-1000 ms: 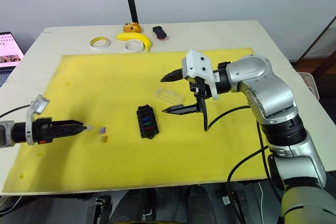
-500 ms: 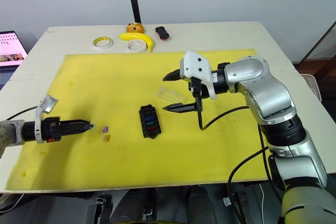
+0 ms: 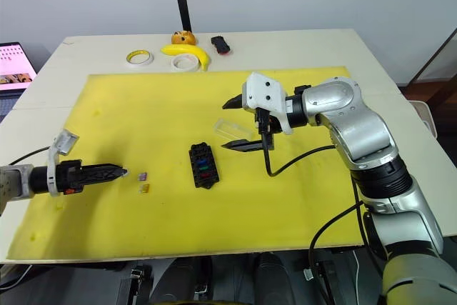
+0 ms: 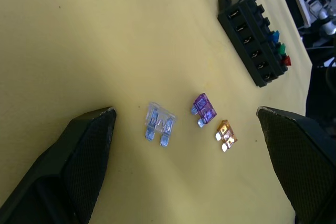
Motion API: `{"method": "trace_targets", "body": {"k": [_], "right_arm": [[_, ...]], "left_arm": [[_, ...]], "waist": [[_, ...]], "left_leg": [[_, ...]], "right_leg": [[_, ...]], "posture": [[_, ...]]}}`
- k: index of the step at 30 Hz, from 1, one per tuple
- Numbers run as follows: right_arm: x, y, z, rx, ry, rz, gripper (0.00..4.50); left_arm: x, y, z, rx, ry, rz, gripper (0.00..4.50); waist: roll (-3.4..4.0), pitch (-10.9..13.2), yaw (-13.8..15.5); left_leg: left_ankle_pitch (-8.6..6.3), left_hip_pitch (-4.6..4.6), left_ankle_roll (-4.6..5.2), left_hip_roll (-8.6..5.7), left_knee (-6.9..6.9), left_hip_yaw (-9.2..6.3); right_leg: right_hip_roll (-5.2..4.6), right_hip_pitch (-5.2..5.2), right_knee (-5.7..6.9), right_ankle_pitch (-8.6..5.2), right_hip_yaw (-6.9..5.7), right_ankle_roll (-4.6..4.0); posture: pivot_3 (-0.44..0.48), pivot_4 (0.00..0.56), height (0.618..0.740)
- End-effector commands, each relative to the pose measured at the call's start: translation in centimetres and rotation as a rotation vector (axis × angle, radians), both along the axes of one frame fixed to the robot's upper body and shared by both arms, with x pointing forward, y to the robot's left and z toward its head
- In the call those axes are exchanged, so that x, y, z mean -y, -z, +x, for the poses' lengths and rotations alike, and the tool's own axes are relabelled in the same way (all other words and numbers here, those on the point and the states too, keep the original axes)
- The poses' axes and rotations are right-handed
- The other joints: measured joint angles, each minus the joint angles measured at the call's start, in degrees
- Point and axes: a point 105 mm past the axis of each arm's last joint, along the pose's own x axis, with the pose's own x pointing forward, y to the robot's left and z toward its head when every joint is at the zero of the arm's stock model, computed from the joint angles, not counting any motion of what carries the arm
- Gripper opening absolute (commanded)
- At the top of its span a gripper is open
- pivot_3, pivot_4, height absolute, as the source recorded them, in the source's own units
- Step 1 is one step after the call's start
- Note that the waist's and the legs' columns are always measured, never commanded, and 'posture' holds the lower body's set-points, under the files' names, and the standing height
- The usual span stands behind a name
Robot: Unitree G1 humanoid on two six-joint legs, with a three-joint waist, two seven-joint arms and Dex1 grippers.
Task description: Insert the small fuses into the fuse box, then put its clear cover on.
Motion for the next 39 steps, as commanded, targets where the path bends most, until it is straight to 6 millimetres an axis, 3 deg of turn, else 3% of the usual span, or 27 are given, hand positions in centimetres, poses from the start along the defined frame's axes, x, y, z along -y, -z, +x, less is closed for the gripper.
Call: {"method": "trace_targets", "body": {"k": [1,7,10,13,26,29,31,39], "right_arm": [[-0.1,-0.9,0.1,0.049,0.002,0.008,4.43],[0.1,-0.7,0.3,0.051,0.012,0.002,4.43],[0.1,-0.6,0.5,0.051,0.019,0.001,4.5],[0.1,-0.5,0.5,0.052,0.019,-0.005,4.5],[-0.2,-0.4,0.7,0.045,0.012,0.004,4.5],[-0.3,-0.3,0.7,0.046,0.009,0.004,4.5],[-0.4,-0.3,0.6,0.047,0.005,0.003,4.5],[-0.6,-0.1,0.5,0.045,-0.006,-0.003,4.5]], "left_arm": [[1.3,0.9,-0.6,-0.053,0.05,-0.031,4.5],[1.5,1.1,-0.6,-0.057,0.051,-0.031,4.5],[1.3,1.3,-0.4,-0.053,0.037,-0.03,3.63],[1.0,1.6,-0.2,-0.047,0.016,-0.006,2.12],[-0.3,1.3,0.2,-0.033,-0.047,-0.013,2.12],[-0.7,1.8,0.0,-0.047,-0.059,-0.001,1.27],[-0.9,2.1,-0.2,-0.053,-0.065,0.004,0.26],[-1.3,2.7,-0.4,-0.053,-0.076,0.017,0.26]], "waist": [[0.0,0.0,0.0],[0.0,0.0,0.0],[0.0,0.0,0.0],[0.0,0.0,-0.1],[0.0,0.0,-0.2],[0.0,0.0,-0.2],[0.0,0.0,-0.2],[0.0,0.0,-0.3]], "left_leg": [[-0.01,0.0,0.01,-0.01,0.01,0.0],[-0.03,0.0,0.05,-0.02,0.02,0.0],[-0.03,0.0,0.05,-0.03,0.02,0.0],[-0.04,0.0,0.06,-0.03,0.03,0.0],[-0.03,0.0,0.05,0.0,0.02,-0.01],[-0.03,0.0,0.05,0.0,0.02,-0.01],[-0.03,0.0,0.05,0.0,0.02,-0.01],[-0.03,0.0,0.04,0.03,0.02,0.0]], "right_leg": [[0.0,0.0,0.0,0.0,0.0,0.0],[-0.02,0.02,-0.03,0.0,0.0,0.0],[-0.03,0.03,-0.04,0.0,0.0,0.0],[-0.03,0.03,-0.05,0.0,0.0,0.0],[-0.02,0.01,-0.03,0.01,0.0,0.01],[-0.02,0.01,-0.03,0.01,0.0,0.01],[-0.02,0.0,-0.03,0.01,0.0,0.01],[-0.02,-0.02,-0.03,0.01,0.0,0.01]], "posture": [[0.0,0.15,0.74],[0.0,0.15,0.74],[0.0,0.15,0.74],[0.0,0.15,0.74],[0.0,0.15,0.74],[0.0,0.15,0.74],[0.0,0.15,0.74],[0.0,0.15,0.74]]}}
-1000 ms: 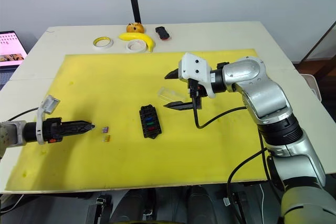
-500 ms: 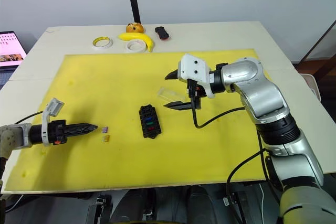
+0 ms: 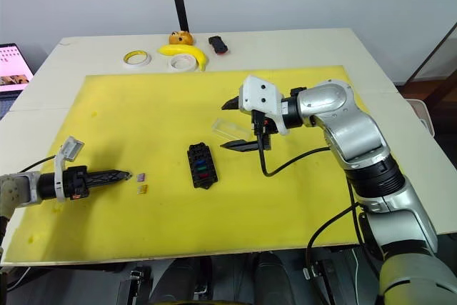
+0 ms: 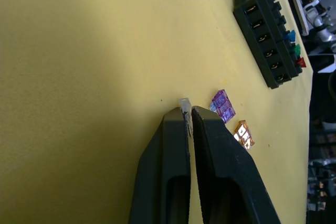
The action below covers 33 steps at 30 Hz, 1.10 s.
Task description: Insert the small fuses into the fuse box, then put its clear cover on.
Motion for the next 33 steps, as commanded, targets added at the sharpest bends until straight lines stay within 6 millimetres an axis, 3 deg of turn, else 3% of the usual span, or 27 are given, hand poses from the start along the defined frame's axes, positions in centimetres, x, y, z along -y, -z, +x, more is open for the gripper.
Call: {"method": "trace_targets", "body": {"k": [1,12,14,18,23,27,33], "right_arm": [[-0.2,-0.9,-0.2,0.041,-0.015,0.006,4.5],[-0.5,-0.8,-0.4,0.032,-0.034,0.01,4.5],[-0.6,-0.7,-0.5,0.03,-0.039,0.01,4.5],[-0.7,-0.9,-0.8,0.014,-0.048,0.024,4.5],[-1.0,-1.2,-1.2,-0.071,-0.048,0.069,4.5],[-2.3,-2.3,-1.4,-0.223,-0.026,0.186,4.5],[-3.9,-3.2,-2.1,-0.324,-0.037,0.237,4.5]], "left_arm": [[-0.8,0.7,-0.4,-0.029,-0.026,0.033,0.26],[-1.2,0.2,-0.4,0.02,-0.051,0.038,0.12],[-1.3,-0.6,-0.1,0.054,-0.064,0.027,0.12],[-0.4,-4.4,0.5,0.183,-0.064,-0.024,0.12],[2.2,-9.5,0.1,0.354,0.018,-0.059,0.12],[6.5,-13.2,-0.2,0.502,0.15,-0.096,0.12],[11.5,-15.1,-0.4,0.599,0.308,-0.143,0.12]], "waist": [[0.0,0.0,0.0],[0.0,0.0,-0.3],[0.0,0.0,-0.3],[0.0,0.0,-0.2],[0.0,0.0,0.1],[-0.01,0.0,0.1],[-0.01,0.0,0.1]], "left_leg": [[0.0,0.0,0.0,0.0,0.0,0.0],[-0.01,0.0,-0.03,0.06,-0.04,0.01],[-0.01,0.0,-0.05,0.08,-0.05,0.0],[0.01,-0.12,-0.08,0.09,-0.07,-0.01],[0.07,-0.85,-0.16,0.06,0.06,-0.11],[0.09,-0.84,-0.18,0.04,0.08,-0.12],[0.13,-0.82,-0.21,0.03,0.09,-0.14]], "right_leg": [[0.0,0.0,0.0,0.0,0.0,0.0],[-0.09,-0.08,0.0,0.01,0.07,-0.02],[-0.1,-0.1,0.0,0.01,0.08,-0.03],[-0.16,-0.23,0.0,0.03,0.1,-0.06],[-0.17,-0.82,-0.01,0.18,0.13,-0.13],[-0.16,-0.78,-0.02,0.2,0.11,-0.14],[0.1,-0.76,-0.01,0.31,0.02,-0.07]], "posture": [[0.0,0.15,0.74],[0.0,0.15,0.74],[0.0,0.15,0.74],[0.0,0.15,0.74],[0.0,0.15,0.74],[0.0,0.15,0.74],[0.0,0.15,0.74]]}}
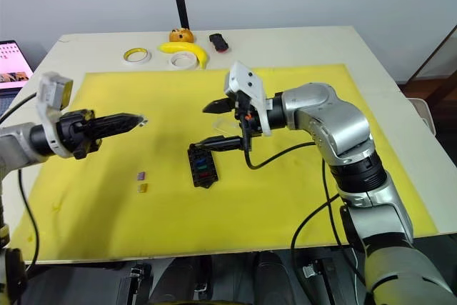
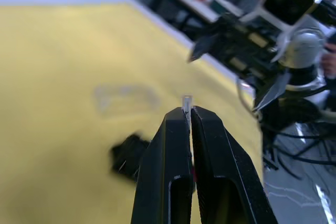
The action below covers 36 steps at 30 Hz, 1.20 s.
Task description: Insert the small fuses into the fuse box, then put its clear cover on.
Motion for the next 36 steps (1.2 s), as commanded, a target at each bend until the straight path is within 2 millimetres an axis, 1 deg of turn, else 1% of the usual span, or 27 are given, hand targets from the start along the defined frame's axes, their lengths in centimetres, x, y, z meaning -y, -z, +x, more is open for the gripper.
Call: {"method": "trace_targets", "body": {"k": [1,2,4,6,7,17,30,35,36], "right_arm": [[-0.7,-1.3,-0.6,-0.011,-0.008,0.023,4.5],[-0.7,-1.1,-0.5,-0.026,0.001,0.011,4.21],[-0.8,-1.0,-0.7,-0.051,-0.005,0.003,3.59],[-1.0,-1.1,-1.0,-0.058,-0.015,0.007,2.56],[-1.1,-1.3,-1.1,-0.06,-0.018,0.012,2.11],[-1.8,-1.8,-1.7,-0.088,-0.051,0.012,2.11],[-2.3,-1.4,-2.1,-0.077,-0.08,-0.01,2.11],[-2.4,-1.2,-2.0,-0.066,-0.081,-0.015,2.11],[-2.4,-1.2,-2.0,-0.065,-0.083,-0.016,1.84]], "left_arm": [[2.7,-1.2,-0.7,0.065,0.099,0.008,0.12],[3.2,-1.3,-0.8,0.075,0.119,0.01,0.04],[3.7,-1.2,-0.8,0.08,0.137,0.015,0.0],[3.8,-0.9,-0.7,0.08,0.14,0.022,0.0],[3.9,-0.8,-0.6,0.079,0.143,0.024,0.0],[4.4,-0.6,-0.7,0.088,0.158,0.026,0.0],[4.6,-0.3,-0.7,0.087,0.158,0.034,0.0],[4.7,0.2,-0.6,0.082,0.151,0.046,0.0],[4.7,0.2,-0.6,0.081,0.151,0.046,0.0]], "waist": [[0.0,0.0,0.0],[0.0,0.0,0.0],[0.0,0.0,-0.1],[0.0,0.0,-0.1],[0.0,0.0,-0.1],[-0.01,0.0,0.0],[-0.01,0.0,0.0],[-0.01,0.0,0.0],[-0.01,0.0,0.0]], "left_leg": [[0.0,0.0,0.01,-0.01,0.0,0.0],[0.01,0.0,0.01,-0.02,0.01,0.02],[0.01,0.0,0.03,-0.04,0.03,0.04],[0.01,0.01,0.04,-0.05,0.03,0.06],[0.01,0.01,0.04,-0.06,0.03,0.06],[0.02,0.0,0.05,-0.07,0.09,0.04],[0.02,0.01,0.05,-0.07,0.09,0.03],[0.02,0.01,0.04,-0.07,0.09,0.03],[0.02,0.01,0.04,-0.07,0.09,0.03]], "right_leg": [[0.04,0.0,0.0,0.01,-0.01,0.02],[0.05,0.01,0.0,0.02,-0.01,0.04],[0.08,0.02,0.0,0.03,-0.01,0.06],[0.14,0.02,0.01,0.03,0.0,0.07],[0.17,0.02,0.01,0.03,-0.01,0.07],[0.22,0.06,0.01,0.04,-0.01,0.1],[0.24,0.07,0.01,0.04,-0.01,0.11],[0.24,0.07,0.01,0.04,-0.01,0.11],[0.24,0.07,0.01,0.04,-0.01,0.11]], "posture": [[0.0,0.15,0.74],[0.0,0.15,0.74],[0.0,0.15,0.74],[0.0,0.15,0.74],[0.0,0.15,0.74],[0.0,0.15,0.74],[0.0,0.15,0.74],[0.0,0.15,0.74],[0.0,0.15,0.74]]}}
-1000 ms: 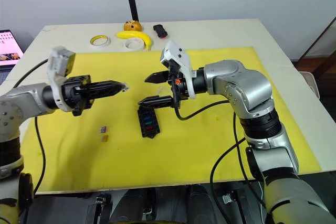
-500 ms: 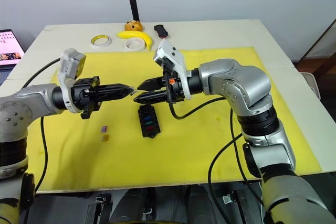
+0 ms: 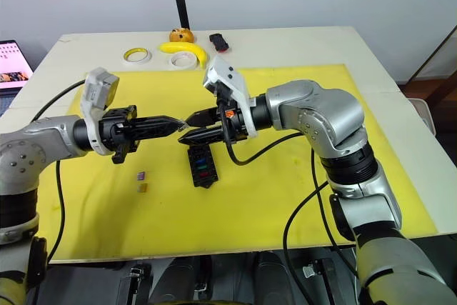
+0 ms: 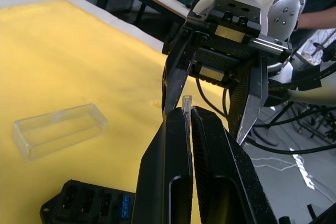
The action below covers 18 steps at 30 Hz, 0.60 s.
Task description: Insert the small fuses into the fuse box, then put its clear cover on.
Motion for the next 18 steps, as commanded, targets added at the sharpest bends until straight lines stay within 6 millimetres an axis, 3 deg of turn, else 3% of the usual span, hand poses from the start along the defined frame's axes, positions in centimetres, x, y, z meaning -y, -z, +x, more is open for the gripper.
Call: {"method": "trace_targets", "body": {"k": [1,2,4,5,15,18], "right_arm": [[-0.3,-1.0,-0.7,0.059,-0.038,0.017,1.57],[-0.3,-1.0,-0.7,0.06,-0.04,0.016,1.3],[-0.3,-1.0,-0.7,0.061,-0.04,0.016,0.25],[-0.3,-1.0,-0.7,0.061,-0.041,0.016,0.04],[-0.3,-0.7,-0.7,0.073,-0.041,-0.005,0.04],[-0.3,-0.6,-0.6,0.091,-0.039,-0.031,0.0]], "left_arm": [[0.0,-0.4,-0.1,0.04,-0.002,0.008,0.0],[0.0,-0.4,-0.1,0.04,-0.002,0.011,0.0],[0.0,-0.3,-0.1,0.039,-0.003,0.017,0.0],[0.0,-0.2,-0.1,0.041,-0.006,0.022,0.0],[-0.3,0.1,-0.2,0.058,-0.012,0.058,0.0],[-0.9,0.8,-0.4,0.105,-0.033,0.154,1.01]], "waist": [[0.0,0.0,0.0],[0.0,0.0,0.0],[0.0,0.0,0.0],[0.0,0.0,0.0],[0.0,0.0,0.0],[0.01,0.0,-0.1]], "left_leg": [[0.0,0.0,0.0,0.0,0.0,0.0],[0.0,0.0,0.0,0.0,0.0,0.0],[0.0,0.0,0.0,0.0,0.0,0.0],[0.0,0.0,0.0,0.0,0.0,0.0],[0.0,0.0,0.0,0.0,0.0,0.0],[0.0,0.0,0.0,0.0,0.0,0.0]], "right_leg": [[0.0,0.0,0.0,0.0,0.0,0.0],[0.0,0.0,0.0,0.0,0.0,0.0],[0.0,0.0,0.0,0.0,0.0,0.0],[0.0,0.0,0.0,0.0,0.0,0.0],[0.01,0.0,0.0,0.0,0.0,0.0],[0.02,0.0,0.0,0.0,0.0,0.0]], "posture": [[0.0,0.15,0.74],[0.0,0.15,0.74],[0.0,0.15,0.74],[0.0,0.15,0.74],[0.0,0.15,0.74],[0.0,0.15,0.74]]}}
